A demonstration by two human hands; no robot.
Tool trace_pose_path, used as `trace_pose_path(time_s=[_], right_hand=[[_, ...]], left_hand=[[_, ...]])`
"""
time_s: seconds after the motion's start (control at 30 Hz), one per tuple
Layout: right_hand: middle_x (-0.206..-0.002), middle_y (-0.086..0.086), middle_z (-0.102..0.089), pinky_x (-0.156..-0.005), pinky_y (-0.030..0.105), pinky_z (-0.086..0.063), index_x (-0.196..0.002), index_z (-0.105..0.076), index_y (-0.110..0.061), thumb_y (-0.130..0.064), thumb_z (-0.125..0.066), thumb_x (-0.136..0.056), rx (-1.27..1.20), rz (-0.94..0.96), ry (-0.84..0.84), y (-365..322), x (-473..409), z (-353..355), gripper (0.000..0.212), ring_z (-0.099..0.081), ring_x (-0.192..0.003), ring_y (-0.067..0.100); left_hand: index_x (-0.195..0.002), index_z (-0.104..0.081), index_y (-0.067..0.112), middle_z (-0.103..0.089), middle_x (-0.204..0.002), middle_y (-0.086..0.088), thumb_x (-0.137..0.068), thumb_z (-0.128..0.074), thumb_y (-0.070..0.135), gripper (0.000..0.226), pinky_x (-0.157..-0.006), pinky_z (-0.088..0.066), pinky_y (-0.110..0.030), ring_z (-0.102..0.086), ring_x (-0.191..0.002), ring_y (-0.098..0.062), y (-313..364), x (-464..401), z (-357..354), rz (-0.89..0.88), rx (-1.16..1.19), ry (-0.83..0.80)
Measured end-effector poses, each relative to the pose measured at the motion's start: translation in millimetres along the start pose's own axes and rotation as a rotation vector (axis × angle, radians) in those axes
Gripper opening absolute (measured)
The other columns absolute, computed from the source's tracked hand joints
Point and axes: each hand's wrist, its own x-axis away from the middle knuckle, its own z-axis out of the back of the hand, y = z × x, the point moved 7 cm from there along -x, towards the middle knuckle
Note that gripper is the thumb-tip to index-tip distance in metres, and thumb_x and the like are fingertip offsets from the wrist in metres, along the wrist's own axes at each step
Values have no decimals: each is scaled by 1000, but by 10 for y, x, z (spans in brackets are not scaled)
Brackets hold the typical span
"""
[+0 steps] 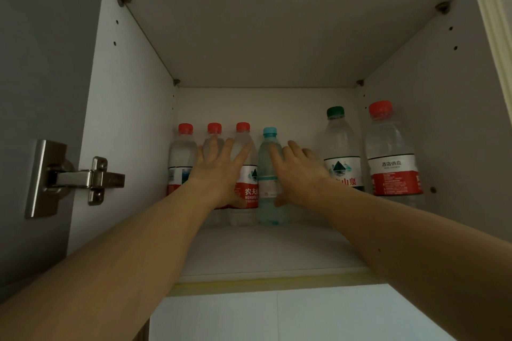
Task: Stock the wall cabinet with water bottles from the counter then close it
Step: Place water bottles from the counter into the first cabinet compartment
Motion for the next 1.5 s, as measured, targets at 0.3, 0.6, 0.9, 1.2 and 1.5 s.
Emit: trace_pose_path(time_s=[0.3,0.6,0.9,1.2,1.5], right_hand=[[-137,11,-50,-99,44,-49,-148,-36,-12,-31,-72,-89,-296,-53,106,110,224,386,71,-50,-124,30],[-130,5,-53,-90,35,-47,-129,-58,-14,-22,-61,-93,-353,-125,556,726,1183,993,37,-45,-117,24],[-137,6,-46,-89,40,-55,-145,-33,-23,-36,-69,-92,-638,-478,325,1395,1729,633,65,-56,-116,27],[-122,0,-64,-84,37,-60,-147,-29,-26,-37,-74,-90,-961,-527,166,1397,1742,227,74,-67,-99,17],[-116,-9,-60,-86,39,-61,-150,-23,-32,-38,-72,-91,-900,-535,251,1449,1800,157,77,-66,-97,14]], left_hand=[[-158,-16,19,-35,-150,-14,-83,-74,51,100,-114,-34,-48,-35,-137,-35,39,60,214,-65,-5,177],[-142,-48,14,-48,-138,-7,-91,-69,44,63,-99,-47,-43,-46,-125,-26,199,122,738,-83,502,379],[-155,-24,22,-56,-136,-5,-85,-76,46,90,-95,-52,-35,-57,-115,-18,1329,-54,972,-145,1043,-54],[-145,-24,20,-60,-122,-10,-89,-76,22,77,-78,-62,-54,-67,-104,-31,1632,-123,580,8,1293,-326],[-144,-32,6,-61,-125,-15,-86,-79,20,75,-97,-55,-47,-63,-114,-30,1451,-301,377,68,1217,-333]])
